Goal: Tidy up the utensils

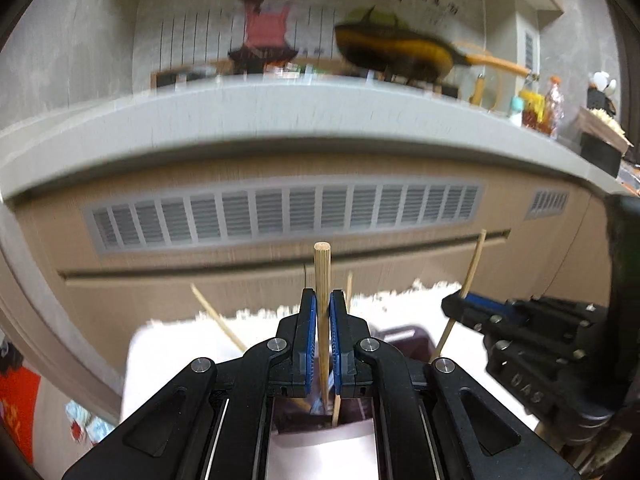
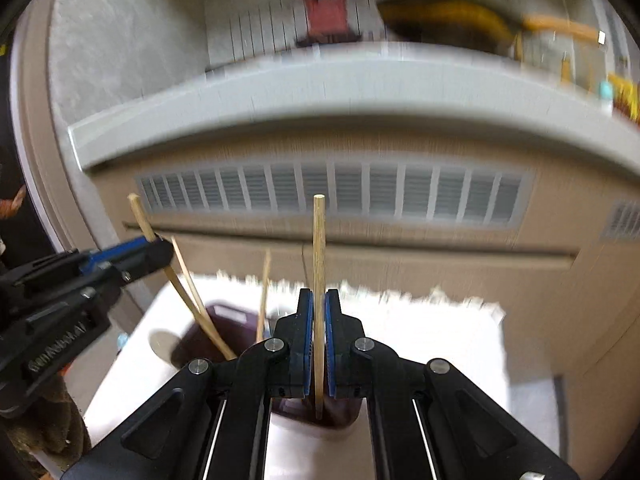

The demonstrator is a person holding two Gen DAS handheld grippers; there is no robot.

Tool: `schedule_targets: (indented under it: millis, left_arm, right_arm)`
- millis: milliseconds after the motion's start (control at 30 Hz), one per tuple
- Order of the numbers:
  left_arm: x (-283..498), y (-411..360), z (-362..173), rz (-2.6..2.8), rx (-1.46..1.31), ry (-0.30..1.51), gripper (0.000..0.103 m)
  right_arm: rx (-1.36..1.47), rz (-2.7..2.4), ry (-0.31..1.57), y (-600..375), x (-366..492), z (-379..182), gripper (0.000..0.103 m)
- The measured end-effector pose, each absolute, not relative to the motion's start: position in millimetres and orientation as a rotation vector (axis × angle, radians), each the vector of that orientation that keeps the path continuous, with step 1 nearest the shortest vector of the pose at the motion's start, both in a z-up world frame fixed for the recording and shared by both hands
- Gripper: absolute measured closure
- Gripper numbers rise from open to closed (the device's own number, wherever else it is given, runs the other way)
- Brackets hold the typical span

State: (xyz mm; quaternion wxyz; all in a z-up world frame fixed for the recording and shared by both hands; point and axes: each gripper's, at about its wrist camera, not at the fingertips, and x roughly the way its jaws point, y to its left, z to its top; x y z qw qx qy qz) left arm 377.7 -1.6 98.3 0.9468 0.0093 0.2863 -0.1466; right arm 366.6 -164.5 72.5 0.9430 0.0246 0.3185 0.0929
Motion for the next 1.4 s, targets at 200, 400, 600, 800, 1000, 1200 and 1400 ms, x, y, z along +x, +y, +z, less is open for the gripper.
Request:
schedule_targets:
  millis: [200, 400, 600, 800, 1000, 1200, 1400]
  left_arm:
    - [384.9, -4.1, 53.4, -0.279, -0.001, 0.673, 0.088]
    - [376.0, -3.9, 43.8, -0.261, -0.017, 0.651, 0.053]
    - [332.0, -3.6, 77.7, -0.256, -0.009, 0.506, 0.021]
    - [267.7, -4.7, 78.0, -0.215, 0.011, 0.44, 0.002]
    - [208.4, -9.5, 39.4, -0.212, 0.005, 0.546, 0.0]
    - [169.8, -11.4, 16.7, -0.179, 0.057, 0.574, 0.0]
    - [128.4, -8.9, 13.7, -0.048, 0.121, 0.523, 0.0]
  right_arm:
    - [0.077, 0.198, 0.772, -164.9, 376.9, 19.8, 0.096]
    - [0.065, 0.187, 0.788, -166.6, 370.3, 10.2, 0.068]
    - [0.066, 0.144, 0.676, -177.5, 337.3, 38.9, 0.044]
    - [0.075, 0.109, 0.607, -189.6, 276.2, 53.2, 0.026]
    - [0.067, 0.055, 0.61, -196.1, 217.1, 41.7, 0.014]
    - [0.098, 0.001, 0.672, -210.2, 178.0, 11.8, 0.014]
    - [0.035, -0.029, 0.67, -205.3, 137.6, -5.0, 0.012]
